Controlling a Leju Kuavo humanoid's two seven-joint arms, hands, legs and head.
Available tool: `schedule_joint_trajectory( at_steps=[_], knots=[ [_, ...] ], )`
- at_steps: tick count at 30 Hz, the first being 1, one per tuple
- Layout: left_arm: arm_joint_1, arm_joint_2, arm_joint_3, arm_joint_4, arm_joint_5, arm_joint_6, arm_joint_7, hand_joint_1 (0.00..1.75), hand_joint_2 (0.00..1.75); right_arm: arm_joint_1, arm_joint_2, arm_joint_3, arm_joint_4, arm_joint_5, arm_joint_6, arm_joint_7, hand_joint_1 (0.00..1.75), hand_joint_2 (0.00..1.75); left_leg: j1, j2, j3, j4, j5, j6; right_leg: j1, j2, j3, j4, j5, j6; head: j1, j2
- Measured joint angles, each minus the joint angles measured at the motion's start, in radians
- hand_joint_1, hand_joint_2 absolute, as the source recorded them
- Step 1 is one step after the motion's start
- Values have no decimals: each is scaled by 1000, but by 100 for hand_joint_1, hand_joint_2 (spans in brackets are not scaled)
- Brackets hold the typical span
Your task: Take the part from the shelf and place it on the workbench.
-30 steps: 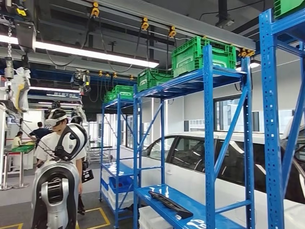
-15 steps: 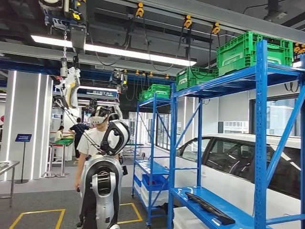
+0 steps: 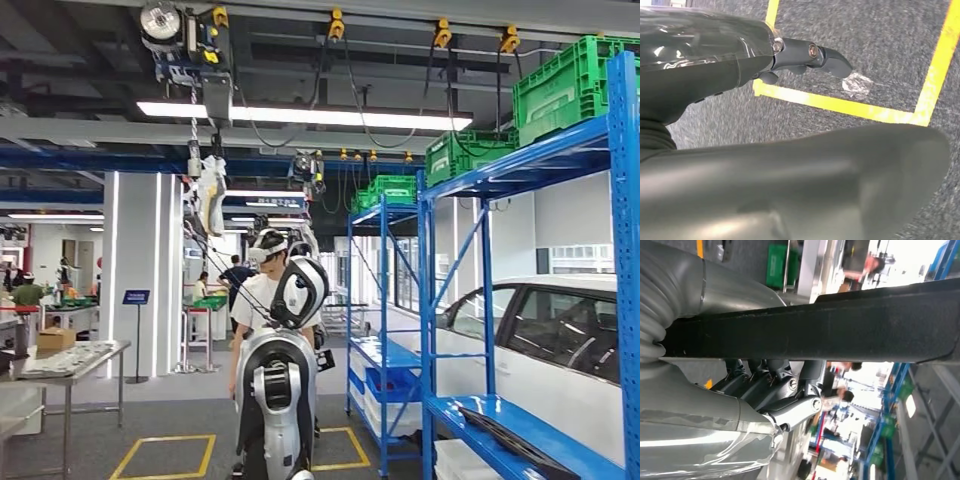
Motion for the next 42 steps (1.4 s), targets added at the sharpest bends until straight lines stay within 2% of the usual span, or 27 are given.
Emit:
schedule_joint_trajectory(
  at_steps=[2,3,5,7,8,10,12,14,16,17,18,19,21,23,24,25,26,28,30,32,33,34,36,38,40,41,42],
  knots=[
    [-2,-2,0,0,0,-1,1,0,175,6,-2,0,0,1,0,0,175,175,11,15,-30,72,-15,-11,-1,-30,0,1,-2,3,0,0],
    [0,-3,0,0,0,-1,1,0,175,7,-3,0,0,2,1,0,175,175,15,21,-18,53,5,-16,-2,-42,0,2,-4,7,0,0],
    [1,-4,0,0,0,-1,2,0,175,7,-3,-1,-1,2,1,0,175,175,20,55,46,-62,63,-27,-5,-64,2,10,-13,19,0,0],
    [-3,-4,0,0,0,-1,2,0,175,6,-4,-2,-3,2,1,0,175,175,14,93,89,-152,91,-20,-1,-84,1,23,-22,35,0,0],
    [-4,-5,0,0,0,-1,3,0,175,4,-4,-3,-4,2,1,0,175,175,10,100,92,-164,89,-12,2,-94,0,27,-25,41,-1,0],
    [-1,-5,1,-1,0,0,4,0,175,-1,-5,-3,-5,4,1,0,175,175,6,81,87,-163,90,7,2,-110,3,29,-29,48,-1,0],
    [4,-5,2,-1,0,1,6,0,175,-6,-5,-3,-10,5,1,0,175,175,6,61,86,-165,94,20,-6,-75,-4,55,-55,53,-1,0],
    [1,-4,2,-2,0,2,7,0,175,-6,-6,-4,-14,5,1,0,175,175,5,38,83,-166,98,31,-11,-16,-46,158,-120,55,-1,0],
    [-3,-3,3,-2,0,3,8,0,175,-3,-8,-4,-16,6,1,0,175,175,0,11,80,-166,101,38,-9,5,-106,291,-174,51,-1,0],
    [-3,-3,4,-2,1,3,8,0,175,-1,-9,-4,-16,7,1,1,175,175,-4,-3,80,-166,102,41,-7,7,-123,323,-177,47,-1,0],
    [-2,-3,5,-2,1,3,9,0,175,1,-10,-4,-17,7,1,1,175,175,-8,-16,79,-165,103,43,-4,11,-121,315,-159,41,-1,0],
    [-1,-3,6,-2,2,4,9,0,175,2,-10,-4,-18,8,1,1,175,175,-12,-30,80,-165,105,44,-1,18,-102,269,-125,32,-1,0],
    [-1,-6,7,-2,3,5,9,0,175,3,-12,-4,-21,8,0,1,175,175,-16,-57,78,-165,108,46,6,64,-45,135,-53,7,-1,0],
    [-3,-8,7,-2,3,5,10,0,175,4,-14,-4,-25,8,1,1,175,175,-11,-81,71,-165,114,41,11,104,-15,58,-22,-5,-1,0],
    [-3,-10,7,-2,2,4,10,0,175,5,-15,-4,-28,9,1,1,175,175,-8,-94,66,-166,118,35,12,104,-12,49,-22,-5,-1,0],
    [-1,-10,8,-2,2,3,11,0,175,5,-16,-4,-31,9,1,1,175,175,-5,-105,63,-169,123,28,13,92,-9,40,-19,-3,-1,0],
    [2,-11,9,-2,2,2,11,0,175,4,-16,-4,-34,9,1,1,175,175,-6,-103,59,-169,123,23,12,79,-6,29,-15,-2,-1,0],
    [3,-11,10,-3,1,0,10,0,175,3,-16,-4,-39,9,2,1,175,175,-9,-60,40,-133,93,14,5,50,1,9,-6,1,-1,0],
    [-3,-10,10,-3,1,0,10,0,175,7,-18,-4,-41,9,3,0,175,175,-4,-6,-8,-23,29,2,3,19,3,4,-3,1,-1,0],
    [-6,-11,10,-3,1,-2,9,0,175,13,-20,-4,-40,9,6,-4,175,175,7,13,-47,75,-6,-12,2,-13,2,5,-5,3,-1,0],
    [-5,-12,10,-2,0,-2,9,0,175,15,-21,-4,-39,9,8,-8,175,175,12,18,-44,77,2,-18,0,-27,2,7,-6,6,-1,0],
    [-3,-12,10,-2,0,-3,9,0,175,16,-22,-4,-37,8,11,-12,175,175,17,25,-21,42,25,-24,-2,-40,2,8,-9,10,-1,0],
    [-3,-12,11,-3,0,-3,7,0,175,16,-23,-5,-36,8,14,-17,175,175,18,63,51,-86,79,-32,-3,-63,4,16,-18,24,-1,0],
    [-7,-12,11,-3,0,-3,6,0,175,15,-23,-7,-36,8,16,-20,175,175,11,91,88,-159,96,-20,0,-82,5,25,-27,38,-1,0],
    [-5,-13,11,-3,0,-4,6,0,175,15,-24,-9,-35,8,18,-22,175,175,6,78,85,-163,93,2,1,-100,8,27,-30,46,-2,0],
    [-2,-13,12,-3,0,-4,6,0,175,14,-24,-10,-35,8,18,-22,175,175,6,69,84,-164,94,9,-1,-100,10,28,-33,50,-2,0],
    [-1,-13,12,-3,0,-4,6,0,175,13,-24,-11,-35,8,19,-22,175,175,5,59,84,-165,95,16,-5,-85,8,37,-45,53,-2,0]
  ],
)
